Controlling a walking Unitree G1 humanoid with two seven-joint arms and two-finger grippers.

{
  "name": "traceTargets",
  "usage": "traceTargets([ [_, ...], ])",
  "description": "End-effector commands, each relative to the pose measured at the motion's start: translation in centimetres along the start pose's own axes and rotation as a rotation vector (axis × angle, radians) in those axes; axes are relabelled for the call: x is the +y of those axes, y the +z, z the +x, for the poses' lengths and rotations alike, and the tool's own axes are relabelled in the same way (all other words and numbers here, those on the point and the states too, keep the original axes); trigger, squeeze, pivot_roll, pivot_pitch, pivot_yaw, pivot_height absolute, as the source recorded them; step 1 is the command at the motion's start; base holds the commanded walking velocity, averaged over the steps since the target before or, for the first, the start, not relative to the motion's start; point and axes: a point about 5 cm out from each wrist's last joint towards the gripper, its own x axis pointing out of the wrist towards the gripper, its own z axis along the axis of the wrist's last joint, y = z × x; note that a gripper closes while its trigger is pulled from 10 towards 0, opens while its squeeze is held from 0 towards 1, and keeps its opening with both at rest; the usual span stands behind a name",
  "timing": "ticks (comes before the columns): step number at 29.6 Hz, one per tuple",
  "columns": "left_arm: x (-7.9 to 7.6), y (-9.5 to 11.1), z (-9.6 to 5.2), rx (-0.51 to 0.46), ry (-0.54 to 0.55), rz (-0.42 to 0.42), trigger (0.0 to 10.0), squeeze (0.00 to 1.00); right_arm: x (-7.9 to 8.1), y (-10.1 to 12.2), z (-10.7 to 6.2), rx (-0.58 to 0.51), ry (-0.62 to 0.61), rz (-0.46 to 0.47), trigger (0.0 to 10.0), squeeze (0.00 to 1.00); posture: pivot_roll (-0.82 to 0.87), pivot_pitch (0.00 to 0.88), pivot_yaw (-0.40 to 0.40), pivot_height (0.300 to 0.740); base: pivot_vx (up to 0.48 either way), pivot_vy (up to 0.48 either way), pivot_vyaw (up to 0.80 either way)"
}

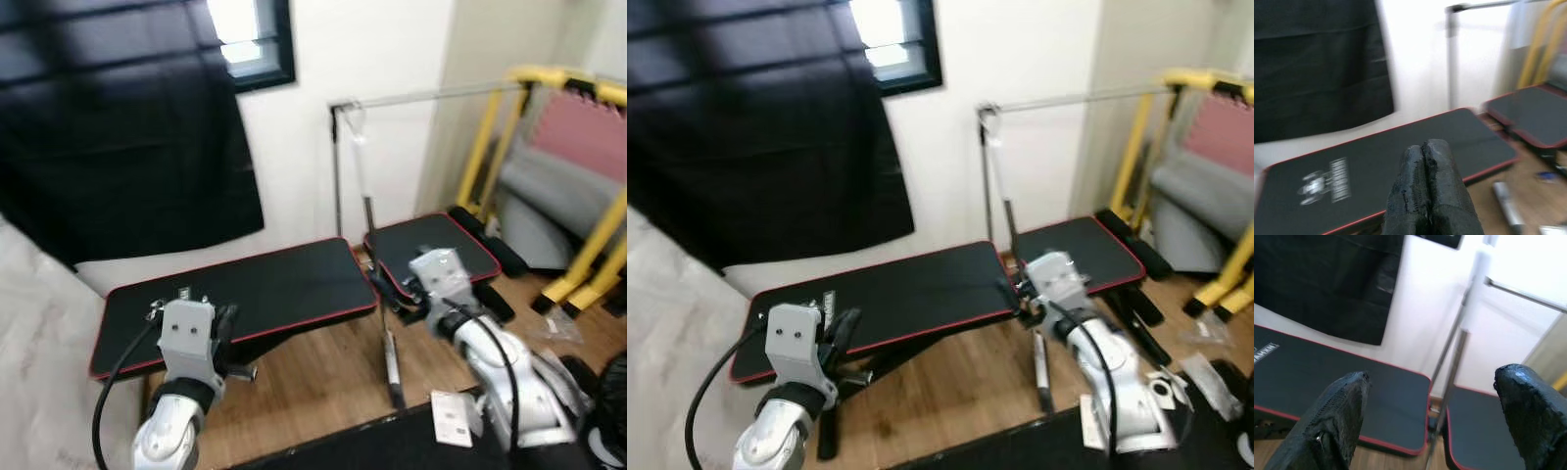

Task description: Sweep floor

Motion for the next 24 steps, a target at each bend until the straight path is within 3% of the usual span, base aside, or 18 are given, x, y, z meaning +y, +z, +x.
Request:
traceTargets([
  [1, -0.1, 0.0, 0.2, 0.012, 0.006, -0.006, 10.0, 0.00, -0.1, -0.2, 0.0, 0.023, -0.019, -0.020, 10.0, 0.00, -0.12, 0.000, -0.037, 0.740, 0.375, 0.000, 0.00],
  [10, -0.3, 0.0, 0.1, 0.019, 0.010, -0.003, 10.0, 0.00, 0.7, 0.3, 0.1, 0.009, 0.015, -0.054, 10.0, 0.00, -0.12, 0.000, -0.041, 0.740, 0.372, 0.000, 0.00],
  [24, -0.6, 0.3, -0.1, 0.016, -0.017, 0.002, 10.0, 0.00, -1.5, -0.2, 1.0, 0.071, -0.154, -0.036, 10.0, 0.00, -0.11, 0.000, -0.043, 0.740, 0.371, 0.000, 0.00],
])
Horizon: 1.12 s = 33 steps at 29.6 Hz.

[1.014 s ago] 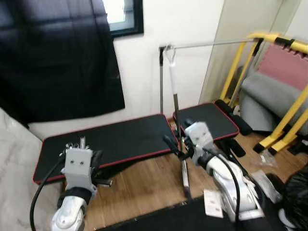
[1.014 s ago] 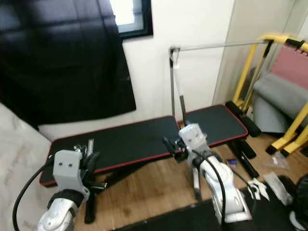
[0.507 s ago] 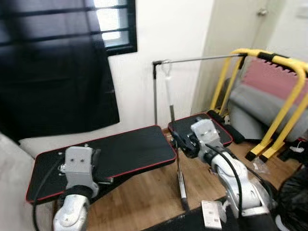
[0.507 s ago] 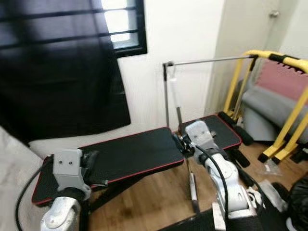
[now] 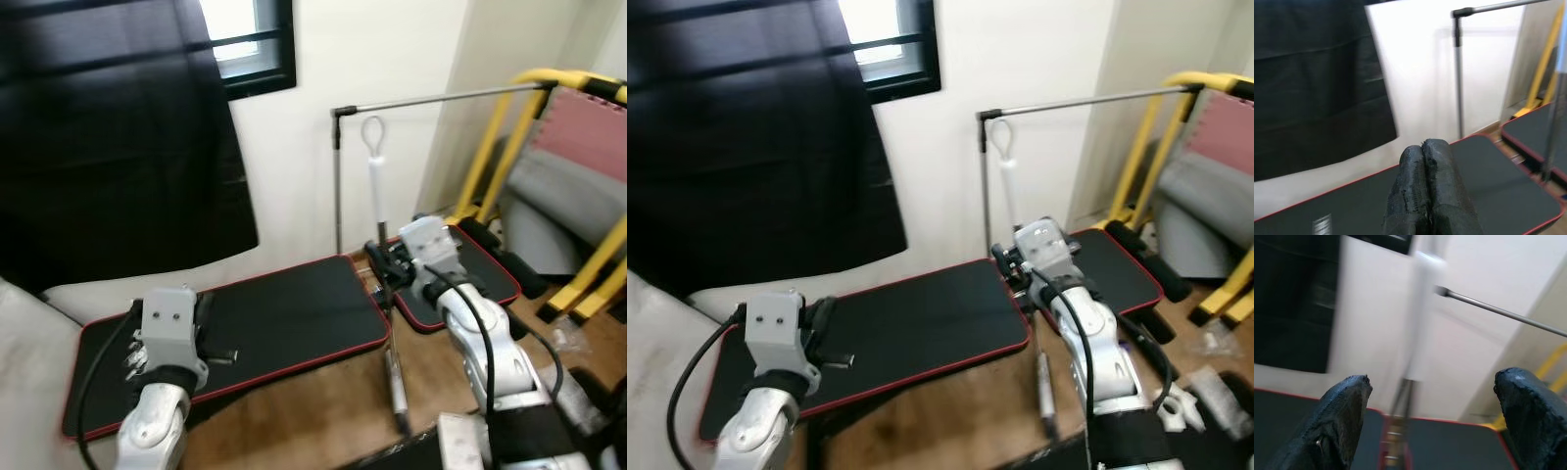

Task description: Sweep floor

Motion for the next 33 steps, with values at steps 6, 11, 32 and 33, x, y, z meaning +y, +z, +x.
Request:
traceTargets([
  [6, -1.5, 1.0, -0.8, -0.025, -0.108, -0.026, 10.0, 0.00, -0.6, -0.6, 0.3, 0.046, -0.028, 0.068, 10.0, 0.00, -0.10, 0.000, -0.048, 0.740, 0.044, 0.000, 0.00],
  [11, -2.6, 1.6, -1.6, -0.022, -0.198, -0.017, 10.0, 0.00, 0.0, -0.6, 0.9, 0.038, 0.066, 0.101, 10.0, 0.00, -0.08, 0.047, -0.049, 0.740, 0.000, 0.000, 0.00],
  [32, -5.3, 3.5, -5.3, 0.011, -0.352, 0.005, 10.0, 0.00, 1.5, 0.8, 5.2, -0.003, 0.133, 0.166, 10.0, 0.00, -0.02, 0.180, -0.042, 0.740, 0.000, 0.000, 0.00],
  [33, -5.3, 3.5, -5.3, 0.011, -0.352, 0.005, 10.0, 0.00, 1.5, 0.8, 5.2, -0.003, 0.133, 0.166, 10.0, 0.00, -0.02, 0.180, -0.042, 0.740, 0.000, 0.000, 0.00],
])
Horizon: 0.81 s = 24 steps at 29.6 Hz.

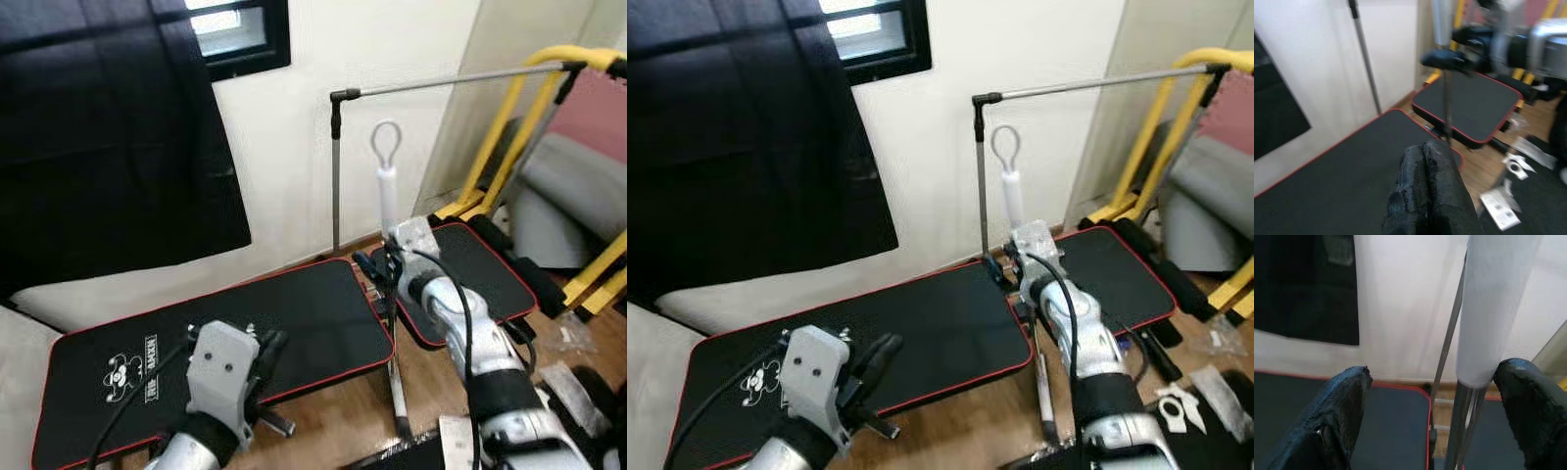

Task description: Sweep floor

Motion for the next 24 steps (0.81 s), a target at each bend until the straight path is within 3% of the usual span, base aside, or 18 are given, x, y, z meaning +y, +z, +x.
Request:
traceTargets([
  [1, -0.1, 0.0, -0.2, 0.015, 0.015, 0.003, 10.0, 0.00, 0.3, -0.2, 0.2, -0.007, 0.000, 0.013, 10.0, 0.00, -0.02, 0.180, -0.042, 0.740, 0.000, 0.000, 0.00],
  [3, -0.2, 0.1, -0.4, 0.019, 0.017, 0.001, 10.0, 0.00, 0.7, 1.1, 1.2, -0.054, -0.004, 0.002, 10.0, 0.00, -0.01, 0.189, -0.048, 0.740, 0.000, 0.000, 0.00],
  [6, -0.3, 0.2, -0.5, 0.020, 0.018, 0.001, 10.0, 0.00, 0.8, 1.6, 1.6, -0.072, -0.007, -0.007, 10.0, 0.00, -0.01, 0.189, -0.048, 0.740, 0.000, 0.000, 0.00],
  [7, -0.3, 0.2, -0.6, 0.021, 0.019, 0.001, 10.0, 0.00, 1.0, 2.0, 1.8, -0.093, -0.001, -0.017, 2.3, 0.00, -0.01, 0.190, -0.049, 0.740, 0.000, 0.000, 0.00],
  [8, -0.3, 0.2, -0.6, 0.021, 0.019, 0.001, 10.0, 0.00, 1.0, 2.0, 1.8, -0.093, -0.001, -0.017, 2.3, 0.00, -0.01, 0.190, -0.049, 0.740, 0.000, 0.000, 0.00],
  [10, -0.4, 0.3, -0.7, 0.022, 0.023, 0.003, 10.0, 0.00, 1.4, 3.2, 2.5, -0.137, 0.005, -0.033, 0.0, 0.00, -0.01, 0.191, -0.054, 0.740, 0.000, 0.000, 0.00],
  [14, -0.5, 0.4, -0.8, 0.024, 0.025, 0.006, 10.0, 0.00, 1.5, 4.4, 2.9, -0.188, -0.003, -0.050, 0.0, 0.00, 0.00, 0.190, -0.054, 0.740, 0.000, 0.000, 0.00],
  [24, -0.5, 0.5, -0.7, 0.027, 0.022, 0.006, 10.0, 0.00, 1.0, 4.5, 3.0, -0.221, -0.021, -0.092, 0.0, 0.00, 0.00, 0.188, -0.048, 0.740, 0.000, 0.000, 0.00],
])
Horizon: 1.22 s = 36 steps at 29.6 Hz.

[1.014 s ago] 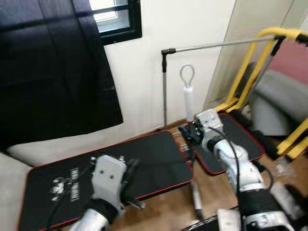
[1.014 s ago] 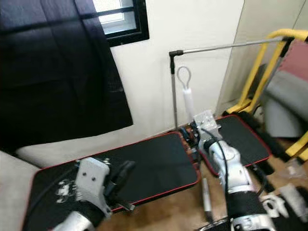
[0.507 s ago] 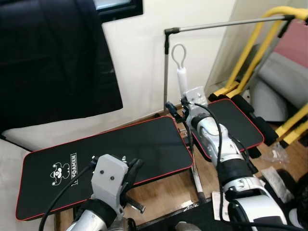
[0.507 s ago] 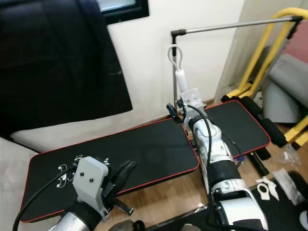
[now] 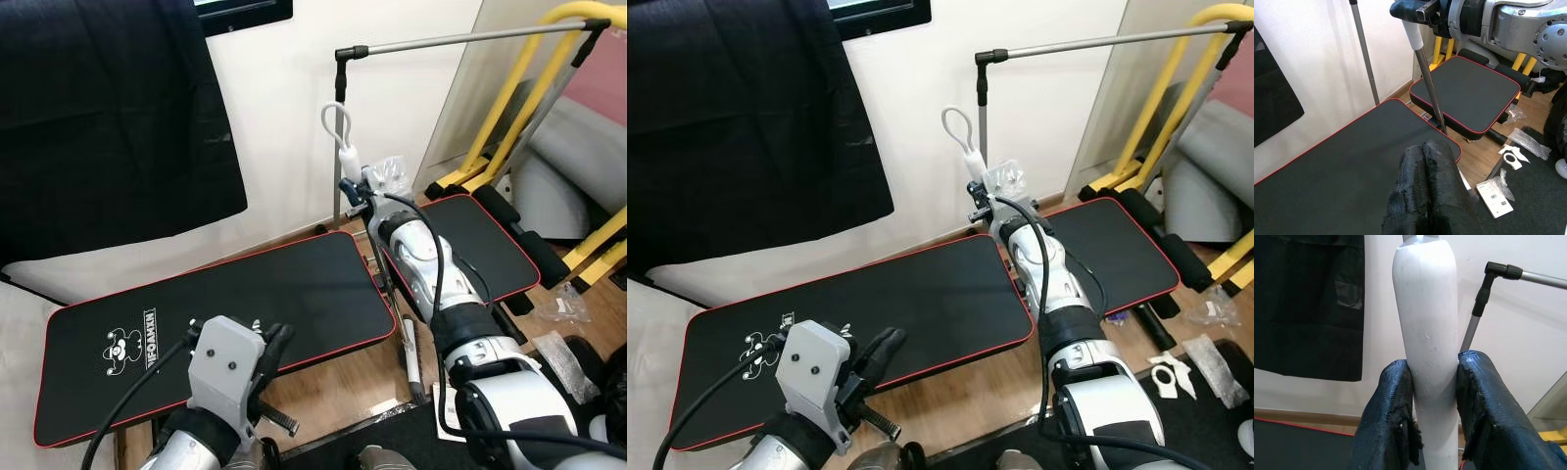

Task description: Sweep floor

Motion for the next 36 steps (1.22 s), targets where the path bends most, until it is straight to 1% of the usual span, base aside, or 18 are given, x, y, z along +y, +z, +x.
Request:
traceTargets([
  [1, 0.1, -0.2, -0.1, 0.023, 0.028, -0.007, 10.0, 0.00, -0.1, 0.0, 0.0, -0.013, -0.003, -0.027, 0.0, 0.00, -0.01, 0.186, -0.048, 0.740, 0.000, 0.000, 0.00],
  [3, 0.1, -0.2, -0.1, 0.023, 0.028, -0.007, 10.0, 0.00, -0.1, 0.0, 0.0, -0.013, -0.003, -0.027, 0.0, 0.00, -0.01, 0.186, -0.048, 0.740, 0.000, 0.000, 0.00],
  [4, 0.2, -0.3, 0.0, 0.022, 0.030, -0.007, 10.0, 0.00, -0.6, 0.2, 0.1, -0.025, -0.016, -0.044, 0.0, 0.00, -0.01, 0.181, -0.048, 0.740, 0.000, 0.000, 0.00],
  [10, 0.3, -0.3, 0.1, 0.022, 0.031, -0.004, 10.0, 0.00, -0.9, 0.5, 0.0, -0.028, -0.013, -0.031, 0.0, 0.00, -0.01, 0.172, -0.050, 0.740, 0.000, 0.000, 0.00],
  [11, 0.3, -0.4, 0.2, 0.022, 0.031, -0.001, 10.0, 0.00, -0.8, 0.5, -0.3, -0.018, 0.032, 0.000, 0.0, 0.00, -0.02, 0.169, -0.051, 0.740, 0.000, 0.000, 0.00],
  [12, 0.5, -0.4, 0.3, 0.021, 0.032, 0.002, 10.0, 0.00, -0.8, 0.6, -0.9, -0.003, 0.120, 0.035, 0.0, 0.00, -0.02, 0.164, -0.048, 0.740, 0.000, 0.000, 0.00],
  [13, 0.5, -0.4, 0.3, 0.021, 0.032, 0.002, 10.0, 0.00, -0.8, 0.6, -0.9, -0.003, 0.120, 0.035, 0.0, 0.00, -0.02, 0.164, -0.048, 0.740, 0.000, 0.000, 0.00],
  [15, 0.6, -0.4, 0.5, 0.020, 0.031, 0.006, 10.0, 0.00, -0.9, 0.9, -2.2, 0.011, 0.271, 0.068, 0.0, 0.00, -0.03, 0.161, -0.045, 0.740, 0.000, 0.000, 0.00],
  [18, 0.6, -0.5, 0.5, 0.020, 0.031, 0.007, 10.0, 0.00, -1.0, 1.0, -2.6, 0.011, 0.306, 0.069, 0.0, 0.00, -0.03, 0.161, -0.045, 0.740, 0.000, 0.000, 0.00],
  [19, 0.8, -0.5, 0.7, 0.019, 0.029, 0.008, 10.0, 0.00, -1.6, 1.4, -3.4, 0.009, 0.374, 0.040, 0.0, 0.00, -0.05, 0.148, -0.038, 0.740, 0.000, 0.000, 0.00],
  [21, 1.1, -0.6, 1.1, 0.015, 0.027, 0.010, 10.0, 0.00, -2.5, 2.1, -4.4, 0.014, 0.443, -0.010, 0.0, 0.00, -0.06, 0.143, -0.034, 0.740, 0.000, 0.000, 0.00],
  [22, 1.1, -0.6, 1.1, 0.015, 0.027, 0.010, 10.0, 0.00, -2.5, 2.1, -4.4, 0.014, 0.443, -0.010, 0.0, 0.00, -0.06, 0.143, -0.034, 0.740, 0.000, 0.000, 0.00],
  [24, 1.3, -0.7, 1.4, 0.008, 0.024, 0.015, 10.0, 0.00, -3.3, 2.8, -5.1, 0.027, 0.477, -0.056, 0.0, 0.00, -0.08, 0.124, -0.027, 0.740, 0.000, 0.000, 0.00],
  [26, 1.5, -0.7, 1.7, 0.004, 0.021, 0.019, 10.0, 0.00, -3.7, 3.3, -5.4, 0.039, 0.489, -0.071, 0.0, 0.00, -0.08, 0.115, -0.025, 0.740, 0.000, 0.000, 0.00],
  [29, 1.6, -0.8, 1.9, 0.002, 0.019, 0.023, 10.0, 0.00, -3.9, 3.9, -5.8, 0.048, 0.504, -0.054, 0.0, 0.00, -0.08, 0.107, -0.026, 0.740, 0.000, 0.000, 0.00],
  [32, 1.6, -0.8, 2.0, 0.000, 0.019, 0.024, 10.0, 0.00, -3.7, 4.2, -6.0, 0.051, 0.522, -0.037, 0.0, 0.00, -0.08, 0.103, -0.027, 0.740, 0.000, 0.000, 0.00],
  [34, 1.8, -0.9, 2.1, 0.001, 0.029, 0.026, 10.0, 0.00, -2.8, 4.3, -7.0, 0.064, 0.584, -0.011, 0.0, 0.00, -0.09, 0.093, -0.030, 0.740, 0.000, 0.000, 0.00],
  [36, 1.9, -0.9, 2.2, 0.002, 0.034, 0.027, 10.0, 0.00, -2.5, 4.3, -7.3, 0.072, 0.603, -0.001, 0.0, 0.00, -0.09, 0.089, -0.030, 0.740, 0.000, 0.000, 0.00],
])
